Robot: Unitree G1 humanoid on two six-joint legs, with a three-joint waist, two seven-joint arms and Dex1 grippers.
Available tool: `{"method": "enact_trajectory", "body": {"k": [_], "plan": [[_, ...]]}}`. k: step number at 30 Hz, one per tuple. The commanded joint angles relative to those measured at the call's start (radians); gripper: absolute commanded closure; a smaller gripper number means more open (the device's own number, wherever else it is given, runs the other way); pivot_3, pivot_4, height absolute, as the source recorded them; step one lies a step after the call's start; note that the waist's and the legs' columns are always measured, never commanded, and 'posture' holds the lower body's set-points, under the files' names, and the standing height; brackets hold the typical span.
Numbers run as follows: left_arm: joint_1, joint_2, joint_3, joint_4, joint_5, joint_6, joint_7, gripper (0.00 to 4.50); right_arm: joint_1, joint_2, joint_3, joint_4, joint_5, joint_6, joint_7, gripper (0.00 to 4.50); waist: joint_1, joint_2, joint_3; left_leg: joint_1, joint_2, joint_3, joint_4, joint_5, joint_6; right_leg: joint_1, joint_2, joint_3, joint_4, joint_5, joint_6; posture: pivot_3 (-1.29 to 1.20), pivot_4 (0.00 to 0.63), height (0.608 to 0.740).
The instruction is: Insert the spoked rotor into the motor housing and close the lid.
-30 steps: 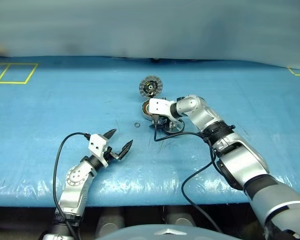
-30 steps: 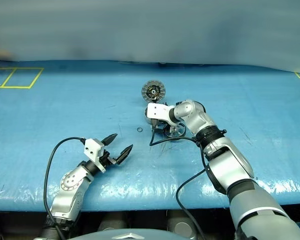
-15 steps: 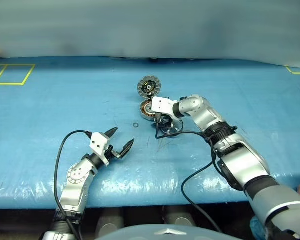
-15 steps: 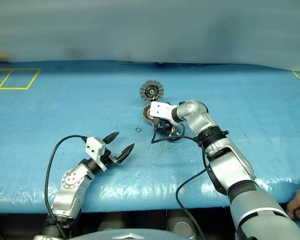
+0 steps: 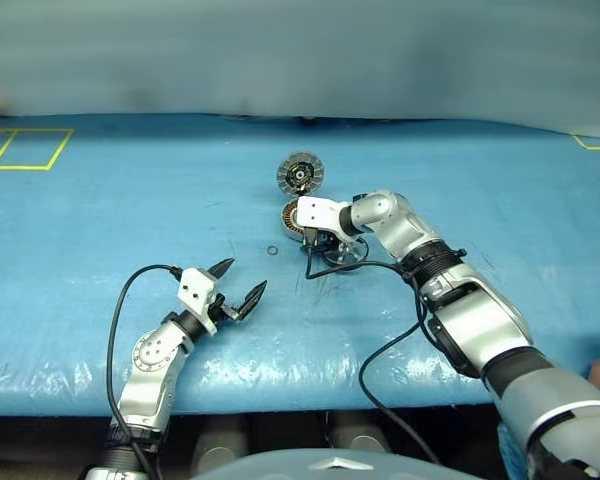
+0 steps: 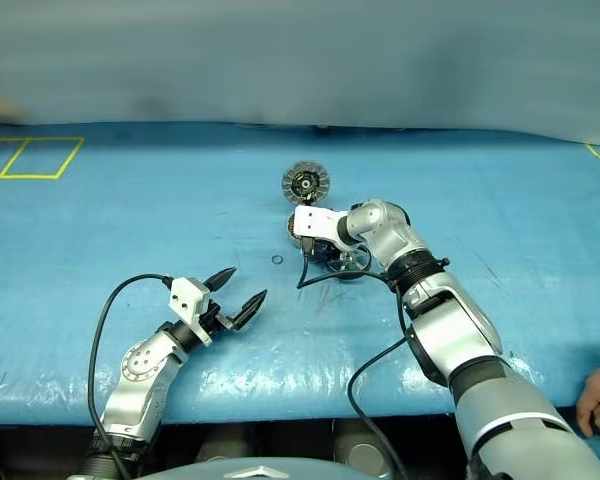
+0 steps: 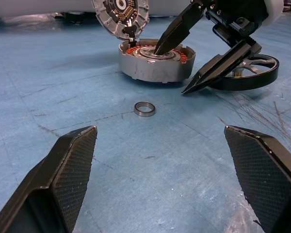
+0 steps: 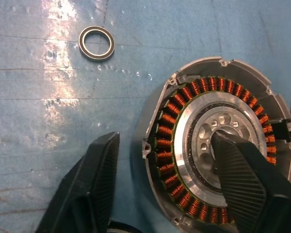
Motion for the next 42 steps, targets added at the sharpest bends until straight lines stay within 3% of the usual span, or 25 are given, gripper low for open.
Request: {"method": "enact_trajectory", "body": {"k": [1, 7, 12, 19, 24, 38, 42], "plan": [[0.004, 0.007, 0.012, -0.028, -0.004, -0.017, 0.006, 0.0, 0.049, -0.003, 0.0, 0.023, -0.011, 0.015, -0.016, 2.23, 0.0, -0.001, -0.001, 0.0, 0.0, 0.0, 0.0, 0.0, 0.0, 0.0, 0.0, 0.0, 0.0, 0.0, 0.0, 0.0, 0.15, 0.74], [0.011, 0.012, 0.011, -0.035, -0.005, -0.013, 0.007, 0.0, 0.175, -0.02, -0.12, -0.241, 0.081, 0.097, -0.073, 2.39, 0.004, -0.001, -0.001, 0.0, 0.0, 0.0, 0.001, 0.0, 0.0, 0.0, 0.0, 0.0, 0.0, 0.0, 0.001, 0.0, 0.15, 0.74], [0.014, 0.022, 0.01, -0.031, -0.006, -0.004, 0.0, 0.0, 0.435, -0.047, -0.2, -0.822, 0.198, 0.345, -0.043, 2.39, 0.01, 0.0, -0.001, -0.004, 0.0, -0.001, -0.001, 0.0, 0.0, -0.004, 0.0, 0.0, 0.0, 0.0, 0.0, 0.0, 0.15, 0.74], [-0.008, 0.024, -0.004, -0.006, -0.001, 0.005, -0.017, 0.0, 0.651, -0.084, -0.166, -1.279, 0.233, 0.586, -0.069, 2.39, 0.007, 0.001, 0.001, -0.006, 0.0, -0.001, -0.001, 0.0, 0.0, -0.005, 0.0, -0.001, 0.0, -0.002, 0.002, 0.0, 0.15, 0.74], [-0.019, 0.024, -0.013, 0.001, 0.0, 0.01, -0.025, 0.0, 0.741, -0.084, -0.11, -1.383, 0.234, 0.681, -0.12, 2.39, 0.007, 0.0, 0.001, -0.004, 0.0, -0.001, -0.001, 0.0, -0.001, -0.005, 0.0, -0.001, 0.0, -0.004, 0.005, 0.0, 0.15, 0.74], [-0.011, 0.043, -0.007, -0.025, -0.001, 0.034, -0.026, 0.0, 0.771, -0.064, -0.027, -1.289, 0.179, 0.671, -0.296, 2.39, 0.006, -0.001, 0.001, -0.003, 0.0, 0.0, 0.001, 0.0, -0.001, -0.002, 0.0, 0.0, 0.0, -0.006, 0.002, 0.0, 0.15, 0.74], [-0.011, 0.044, -0.007, -0.029, -0.001, 0.039, -0.024, 0.0, 0.774, -0.09, 0.0, -1.309, 0.186, 0.669, -0.273, 1.12, 0.007, -0.001, 0.001, -0.003, 0.0, 0.0, 0.001, 0.0, -0.001, -0.002, 0.0, 0.0, 0.0, -0.006, 0.001, 0.0, 0.15, 0.74]]}}
